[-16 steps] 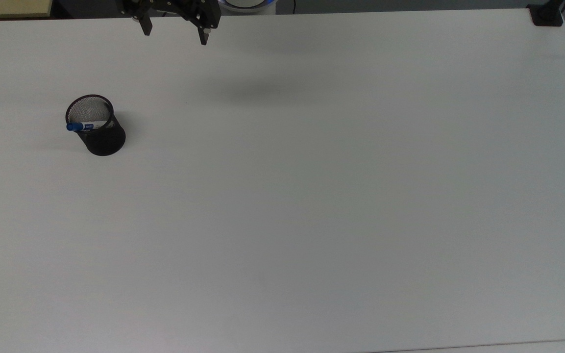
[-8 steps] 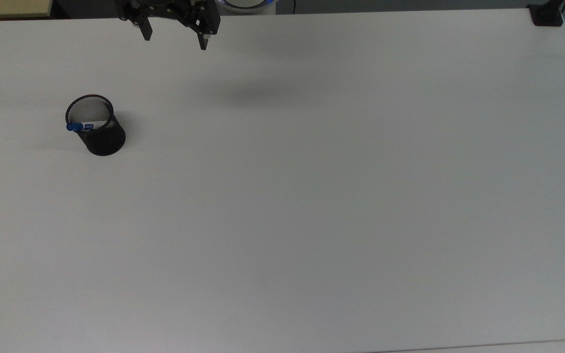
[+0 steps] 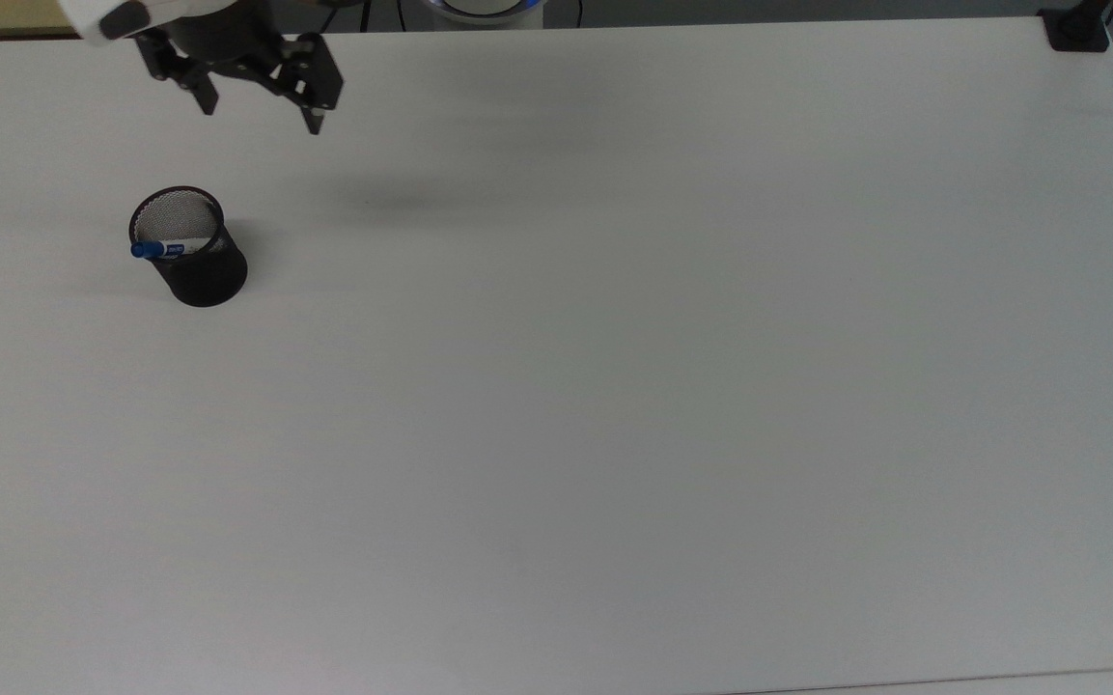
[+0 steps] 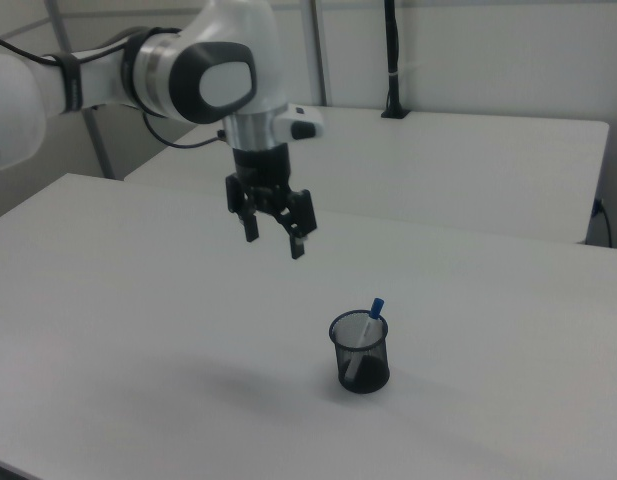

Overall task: Remove the marker
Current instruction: 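Move the open gripper over the black mesh pen cup, then lower the gripper and close it on the blue-capped marker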

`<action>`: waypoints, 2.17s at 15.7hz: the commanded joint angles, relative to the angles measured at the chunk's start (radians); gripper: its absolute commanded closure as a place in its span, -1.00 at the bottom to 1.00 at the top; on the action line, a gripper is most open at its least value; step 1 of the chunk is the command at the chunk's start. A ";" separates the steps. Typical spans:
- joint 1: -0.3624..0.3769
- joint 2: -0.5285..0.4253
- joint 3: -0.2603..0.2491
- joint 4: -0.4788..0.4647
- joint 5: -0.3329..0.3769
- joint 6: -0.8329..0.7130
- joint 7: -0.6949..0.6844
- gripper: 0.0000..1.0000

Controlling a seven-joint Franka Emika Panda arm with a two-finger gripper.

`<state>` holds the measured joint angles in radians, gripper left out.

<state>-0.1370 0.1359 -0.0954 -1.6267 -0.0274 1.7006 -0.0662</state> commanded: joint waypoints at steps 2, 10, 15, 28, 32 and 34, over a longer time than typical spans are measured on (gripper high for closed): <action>-0.068 0.053 -0.004 0.024 -0.020 0.013 -0.075 -1.00; -0.151 0.157 -0.004 0.022 -0.039 0.221 -0.093 -0.92; -0.162 0.212 -0.004 0.022 -0.039 0.318 -0.087 -0.58; -0.162 0.249 -0.003 0.024 -0.034 0.386 -0.098 0.51; -0.165 0.249 -0.003 0.027 -0.028 0.386 -0.104 0.75; -0.168 0.243 -0.003 0.028 -0.023 0.384 -0.109 0.75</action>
<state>-0.2996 0.3754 -0.0978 -1.6135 -0.0575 2.0709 -0.1467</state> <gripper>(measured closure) 0.828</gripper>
